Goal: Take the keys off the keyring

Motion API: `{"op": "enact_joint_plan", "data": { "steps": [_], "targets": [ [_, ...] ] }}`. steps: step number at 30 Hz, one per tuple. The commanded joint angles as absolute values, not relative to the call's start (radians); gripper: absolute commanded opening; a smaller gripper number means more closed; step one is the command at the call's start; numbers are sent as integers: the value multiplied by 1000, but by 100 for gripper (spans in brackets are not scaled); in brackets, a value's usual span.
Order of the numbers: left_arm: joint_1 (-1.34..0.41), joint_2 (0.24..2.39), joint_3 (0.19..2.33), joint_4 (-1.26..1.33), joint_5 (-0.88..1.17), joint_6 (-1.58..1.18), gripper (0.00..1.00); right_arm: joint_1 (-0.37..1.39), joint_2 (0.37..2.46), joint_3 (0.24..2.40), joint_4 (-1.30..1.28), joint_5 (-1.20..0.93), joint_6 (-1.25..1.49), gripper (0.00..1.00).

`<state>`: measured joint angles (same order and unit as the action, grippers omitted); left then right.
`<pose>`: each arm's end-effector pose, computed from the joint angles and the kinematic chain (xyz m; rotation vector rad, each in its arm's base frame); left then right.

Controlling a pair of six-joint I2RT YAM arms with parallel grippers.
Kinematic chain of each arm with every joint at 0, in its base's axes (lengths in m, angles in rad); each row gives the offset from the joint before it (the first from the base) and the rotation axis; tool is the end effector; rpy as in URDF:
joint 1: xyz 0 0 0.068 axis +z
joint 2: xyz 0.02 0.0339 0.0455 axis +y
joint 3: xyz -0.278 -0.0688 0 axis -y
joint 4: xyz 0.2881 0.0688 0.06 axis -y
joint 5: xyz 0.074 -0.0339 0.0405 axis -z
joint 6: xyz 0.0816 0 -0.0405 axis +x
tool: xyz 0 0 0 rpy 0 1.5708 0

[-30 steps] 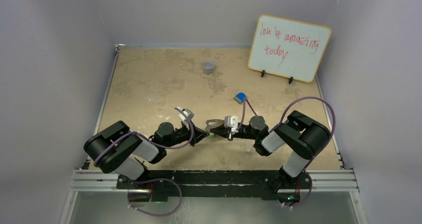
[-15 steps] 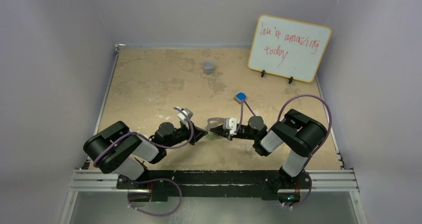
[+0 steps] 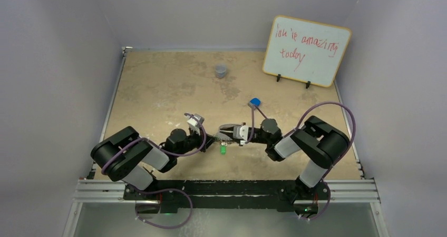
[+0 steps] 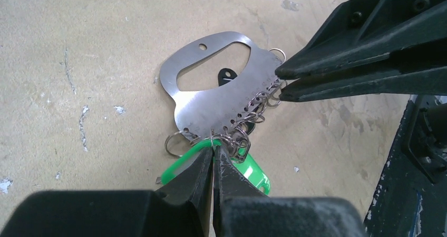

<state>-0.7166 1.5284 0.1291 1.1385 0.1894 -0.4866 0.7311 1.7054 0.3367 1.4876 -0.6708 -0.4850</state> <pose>0.1901 -0.1859 0.0779 0.3642 1.9164 -0.9981 0.1975 0.2453 0.1352 -1.2605 0.8413 0.6830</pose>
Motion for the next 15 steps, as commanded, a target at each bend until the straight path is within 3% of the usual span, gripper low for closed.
{"op": "enact_joint_plan", "data": {
  "steps": [1,7,15],
  "targets": [
    [-720,1540,167,1132,159,-480,0,733,1639,387,1349,-664,-591,15],
    [-720,1539,168,1065,136,-533,0,733,1564,523,896,-666,-710,26],
    [-719,1526,192,925,140,-599,0,734,1610,665,600,-671,-729,33]
  ]
}}
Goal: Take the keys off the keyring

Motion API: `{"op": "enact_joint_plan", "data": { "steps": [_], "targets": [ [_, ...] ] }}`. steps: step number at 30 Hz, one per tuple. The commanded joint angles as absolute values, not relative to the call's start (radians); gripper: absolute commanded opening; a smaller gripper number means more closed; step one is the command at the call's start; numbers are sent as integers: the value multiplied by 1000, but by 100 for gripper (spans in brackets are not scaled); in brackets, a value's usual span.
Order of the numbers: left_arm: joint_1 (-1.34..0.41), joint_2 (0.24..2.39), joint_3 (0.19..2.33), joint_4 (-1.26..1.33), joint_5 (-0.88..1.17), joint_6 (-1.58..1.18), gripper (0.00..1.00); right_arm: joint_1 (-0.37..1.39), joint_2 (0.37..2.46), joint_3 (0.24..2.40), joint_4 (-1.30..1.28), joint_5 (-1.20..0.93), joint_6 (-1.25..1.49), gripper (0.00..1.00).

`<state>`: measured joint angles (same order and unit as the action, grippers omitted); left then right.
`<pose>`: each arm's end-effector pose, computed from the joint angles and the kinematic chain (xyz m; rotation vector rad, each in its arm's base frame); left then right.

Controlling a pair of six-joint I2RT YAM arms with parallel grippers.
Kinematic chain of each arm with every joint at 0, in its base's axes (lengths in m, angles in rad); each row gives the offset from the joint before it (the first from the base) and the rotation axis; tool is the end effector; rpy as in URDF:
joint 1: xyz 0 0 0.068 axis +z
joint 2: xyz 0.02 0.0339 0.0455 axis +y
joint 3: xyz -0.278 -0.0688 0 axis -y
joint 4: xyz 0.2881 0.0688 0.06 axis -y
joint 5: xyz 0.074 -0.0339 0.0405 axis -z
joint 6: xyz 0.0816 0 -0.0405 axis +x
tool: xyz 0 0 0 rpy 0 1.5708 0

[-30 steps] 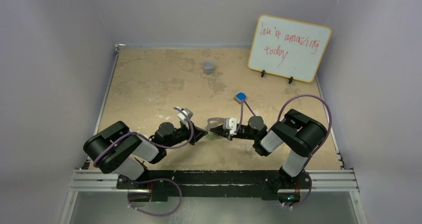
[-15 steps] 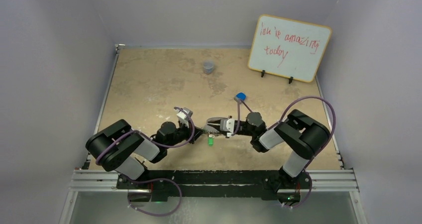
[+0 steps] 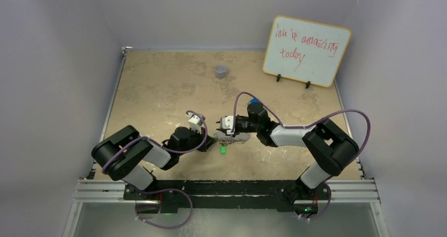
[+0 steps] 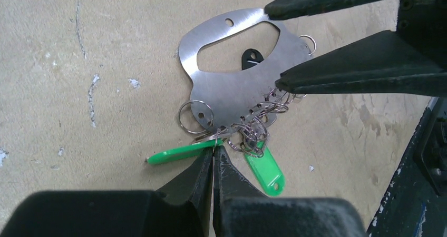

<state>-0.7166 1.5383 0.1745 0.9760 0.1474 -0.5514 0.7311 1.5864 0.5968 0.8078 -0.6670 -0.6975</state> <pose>0.1973 -0.1878 0.0632 0.2748 2.0672 -0.9527 0.2406 0.2836 0.1586 -1.4693 0.9534 0.6065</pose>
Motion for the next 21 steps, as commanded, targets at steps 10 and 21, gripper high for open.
{"op": "enact_joint_plan", "data": {
  "steps": [10,21],
  "targets": [
    [-720,1519,198,876,127,-623,0,772,1628,705,498,-637,-648,34],
    [-719,1448,199,755,121,-646,0,794,1660,703,524,-572,-618,31]
  ]
}}
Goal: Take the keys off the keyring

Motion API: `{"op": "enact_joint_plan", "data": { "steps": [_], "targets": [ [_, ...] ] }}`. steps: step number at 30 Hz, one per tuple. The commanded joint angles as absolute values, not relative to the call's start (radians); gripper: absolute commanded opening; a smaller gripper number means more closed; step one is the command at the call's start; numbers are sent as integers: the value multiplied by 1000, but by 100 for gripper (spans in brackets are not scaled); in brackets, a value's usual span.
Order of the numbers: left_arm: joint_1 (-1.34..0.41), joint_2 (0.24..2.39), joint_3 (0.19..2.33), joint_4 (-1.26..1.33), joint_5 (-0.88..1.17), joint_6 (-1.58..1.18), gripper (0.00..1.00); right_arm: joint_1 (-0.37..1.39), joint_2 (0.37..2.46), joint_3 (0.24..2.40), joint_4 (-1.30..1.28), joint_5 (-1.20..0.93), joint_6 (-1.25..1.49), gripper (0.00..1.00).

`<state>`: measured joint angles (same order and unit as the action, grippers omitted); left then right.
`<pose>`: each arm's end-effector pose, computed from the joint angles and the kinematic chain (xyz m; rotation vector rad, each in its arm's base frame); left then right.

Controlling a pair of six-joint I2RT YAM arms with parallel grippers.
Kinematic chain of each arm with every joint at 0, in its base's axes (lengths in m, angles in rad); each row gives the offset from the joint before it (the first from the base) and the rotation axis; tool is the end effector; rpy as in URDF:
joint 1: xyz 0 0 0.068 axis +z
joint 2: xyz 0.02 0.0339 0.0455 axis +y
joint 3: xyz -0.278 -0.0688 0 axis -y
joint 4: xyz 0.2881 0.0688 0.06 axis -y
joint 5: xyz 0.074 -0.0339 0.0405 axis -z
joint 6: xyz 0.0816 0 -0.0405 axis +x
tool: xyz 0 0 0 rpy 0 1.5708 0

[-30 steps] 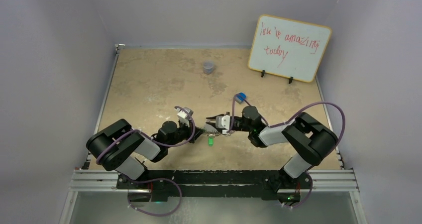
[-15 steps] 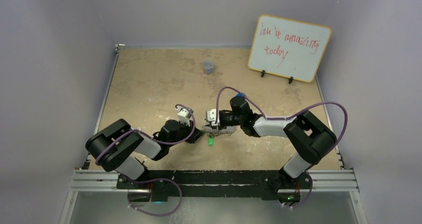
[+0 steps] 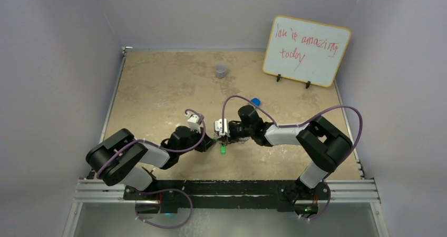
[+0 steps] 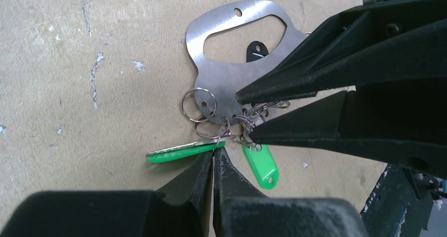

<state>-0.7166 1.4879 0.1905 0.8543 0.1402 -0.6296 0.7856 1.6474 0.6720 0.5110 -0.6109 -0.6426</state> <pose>0.1979 -0.1875 0.0630 0.1891 2.1468 -0.9669 0.2344 0.3008 0.1227 -1.5868 1.2428 0.7095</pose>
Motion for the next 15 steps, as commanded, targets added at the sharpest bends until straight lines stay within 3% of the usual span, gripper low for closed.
{"op": "enact_joint_plan", "data": {
  "steps": [1,15],
  "targets": [
    [-720,1427,199,737,115,-647,0,796,1664,700,531,-564,-617,31],
    [-719,1389,216,662,101,-646,0,843,1694,687,599,-514,-625,31]
  ]
}}
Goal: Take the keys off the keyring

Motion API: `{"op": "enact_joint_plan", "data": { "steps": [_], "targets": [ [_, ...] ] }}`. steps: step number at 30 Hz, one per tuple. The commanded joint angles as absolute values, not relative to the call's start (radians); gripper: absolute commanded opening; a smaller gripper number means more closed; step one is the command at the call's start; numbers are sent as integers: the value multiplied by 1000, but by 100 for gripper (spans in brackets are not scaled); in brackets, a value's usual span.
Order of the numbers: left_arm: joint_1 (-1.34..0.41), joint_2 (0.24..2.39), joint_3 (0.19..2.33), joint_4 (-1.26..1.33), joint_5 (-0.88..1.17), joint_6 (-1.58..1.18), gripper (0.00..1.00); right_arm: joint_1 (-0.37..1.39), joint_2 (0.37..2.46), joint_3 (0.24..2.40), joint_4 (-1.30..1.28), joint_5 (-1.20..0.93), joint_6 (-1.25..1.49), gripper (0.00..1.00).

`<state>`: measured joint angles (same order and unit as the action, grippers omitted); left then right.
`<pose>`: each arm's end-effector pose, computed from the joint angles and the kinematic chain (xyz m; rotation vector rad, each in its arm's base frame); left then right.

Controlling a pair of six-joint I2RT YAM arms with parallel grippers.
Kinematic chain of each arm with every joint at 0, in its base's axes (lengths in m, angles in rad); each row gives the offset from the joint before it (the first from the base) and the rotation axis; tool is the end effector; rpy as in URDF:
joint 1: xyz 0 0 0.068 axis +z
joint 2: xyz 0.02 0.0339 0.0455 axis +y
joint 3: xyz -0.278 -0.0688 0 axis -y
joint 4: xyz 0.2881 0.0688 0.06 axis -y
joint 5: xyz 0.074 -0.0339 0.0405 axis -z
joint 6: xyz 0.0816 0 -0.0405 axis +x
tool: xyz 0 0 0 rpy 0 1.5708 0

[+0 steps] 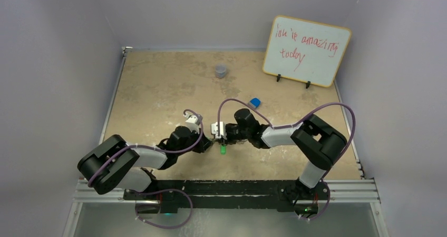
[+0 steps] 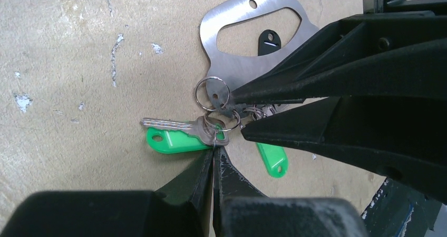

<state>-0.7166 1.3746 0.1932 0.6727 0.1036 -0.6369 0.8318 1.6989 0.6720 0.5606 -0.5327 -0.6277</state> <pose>0.1952 -0.1812 0.0668 0.1555 2.2087 -0.9035 0.2286 0.3124 0.1089 -1.5865 1.2686 0.6695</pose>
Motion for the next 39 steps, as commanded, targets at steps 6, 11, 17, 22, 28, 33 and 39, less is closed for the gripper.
{"op": "enact_joint_plan", "data": {
  "steps": [6,11,17,22,28,33,39],
  "targets": [
    [-719,1394,216,668,105,-646,0,858,1682,682,601,-501,-627,31],
    [-720,1396,216,672,107,-646,0,862,1700,687,596,-498,-633,27],
    [-720,1396,216,675,107,-646,0,869,1716,702,575,-501,-643,22],
    [-719,1397,216,678,109,-647,0,873,1725,710,563,-500,-645,21],
    [-720,1395,213,684,114,-650,0,876,1736,713,573,-477,-646,20],
    [-719,1392,210,683,114,-654,0,876,1739,709,598,-460,-646,0],
    [-719,1364,190,677,91,-684,0,874,1695,655,685,-483,-597,0]
  ]
}}
